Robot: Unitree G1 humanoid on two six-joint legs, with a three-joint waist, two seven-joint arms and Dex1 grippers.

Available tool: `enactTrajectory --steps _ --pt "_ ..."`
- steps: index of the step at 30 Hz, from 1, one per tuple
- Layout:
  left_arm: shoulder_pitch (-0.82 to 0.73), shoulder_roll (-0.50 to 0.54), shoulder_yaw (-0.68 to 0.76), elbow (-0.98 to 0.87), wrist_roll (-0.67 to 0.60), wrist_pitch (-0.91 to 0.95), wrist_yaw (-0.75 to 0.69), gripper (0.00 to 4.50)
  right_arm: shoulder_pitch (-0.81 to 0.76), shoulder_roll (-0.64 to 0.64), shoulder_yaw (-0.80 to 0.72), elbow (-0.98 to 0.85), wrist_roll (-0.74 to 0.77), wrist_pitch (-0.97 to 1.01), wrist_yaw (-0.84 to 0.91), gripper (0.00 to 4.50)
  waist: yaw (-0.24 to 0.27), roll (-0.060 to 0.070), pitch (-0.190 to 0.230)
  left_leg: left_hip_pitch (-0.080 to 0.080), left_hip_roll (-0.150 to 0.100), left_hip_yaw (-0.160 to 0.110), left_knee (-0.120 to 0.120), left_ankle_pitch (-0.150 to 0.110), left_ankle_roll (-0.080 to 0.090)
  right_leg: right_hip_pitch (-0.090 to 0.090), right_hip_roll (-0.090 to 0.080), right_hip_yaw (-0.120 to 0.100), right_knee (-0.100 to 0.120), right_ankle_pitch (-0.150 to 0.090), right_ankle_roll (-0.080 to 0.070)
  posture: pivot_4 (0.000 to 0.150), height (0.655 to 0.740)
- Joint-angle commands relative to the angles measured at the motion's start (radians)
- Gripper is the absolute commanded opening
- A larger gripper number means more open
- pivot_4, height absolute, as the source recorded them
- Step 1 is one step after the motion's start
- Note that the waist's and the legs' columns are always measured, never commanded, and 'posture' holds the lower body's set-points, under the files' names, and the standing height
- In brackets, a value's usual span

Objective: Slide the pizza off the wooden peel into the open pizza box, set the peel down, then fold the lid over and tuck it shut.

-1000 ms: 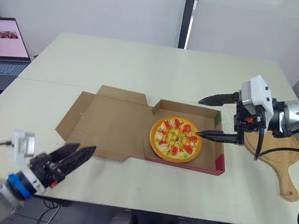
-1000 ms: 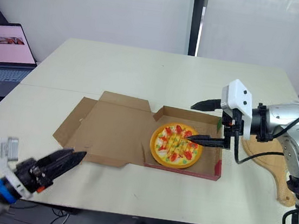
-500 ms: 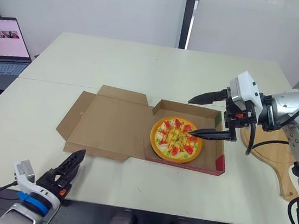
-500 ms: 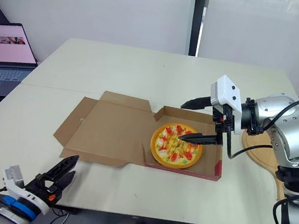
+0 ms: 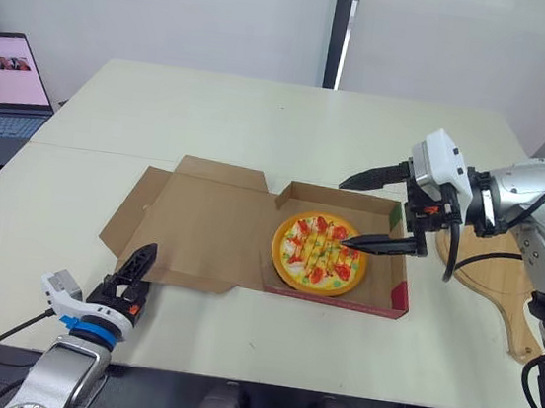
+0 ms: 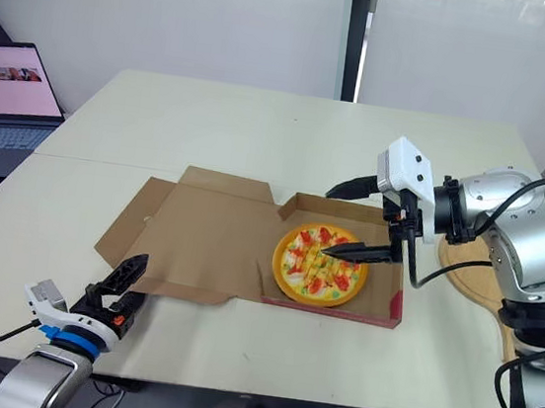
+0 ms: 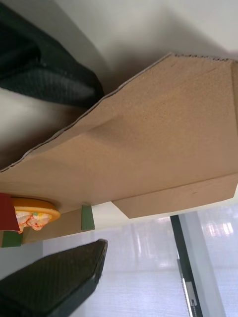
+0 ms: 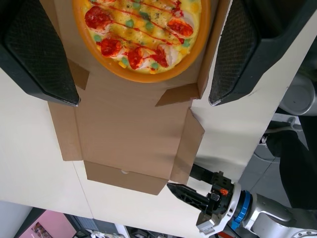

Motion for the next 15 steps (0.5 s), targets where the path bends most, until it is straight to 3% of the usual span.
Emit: enactTrajectory --steps 1,10,15 --pt "0.011 0.001 -0.003 -0.029 -0.021 -0.014 0.007 2.90 -0.019 -0.002 -0.016 -0.019 0.005 0.000 0.007 4.50 0.000 0.000 0.000 0.000 0.000 0.000 0.000 0.000 0.000 0.000 0.000 0.000 0.000 0.000 0.000 0.150 0.7281" --pt "0.036 0.000 -0.007 -0.062 -0.017 -0.034 0.022 0.07 -0.023 0.013 -0.017 -0.012 -0.001 -0.003 -0.009 4.50 0.000 0.000 0.000 0.000 0.000 0.000 0.000 0.000 0.000 0.000 0.000 0.000 -0.001 0.000 0.000 0.150 0.7281" --pt "0.034 0.018 -0.010 -0.076 -0.013 -0.033 0.020 0.03 -0.018 0.027 -0.017 -0.008 -0.019 -0.008 -0.035 4.50 0.000 0.000 0.000 0.000 0.000 0.000 0.000 0.000 0.000 0.000 0.000 0.000 -0.001 0.000 0.000 0.150 0.7281"
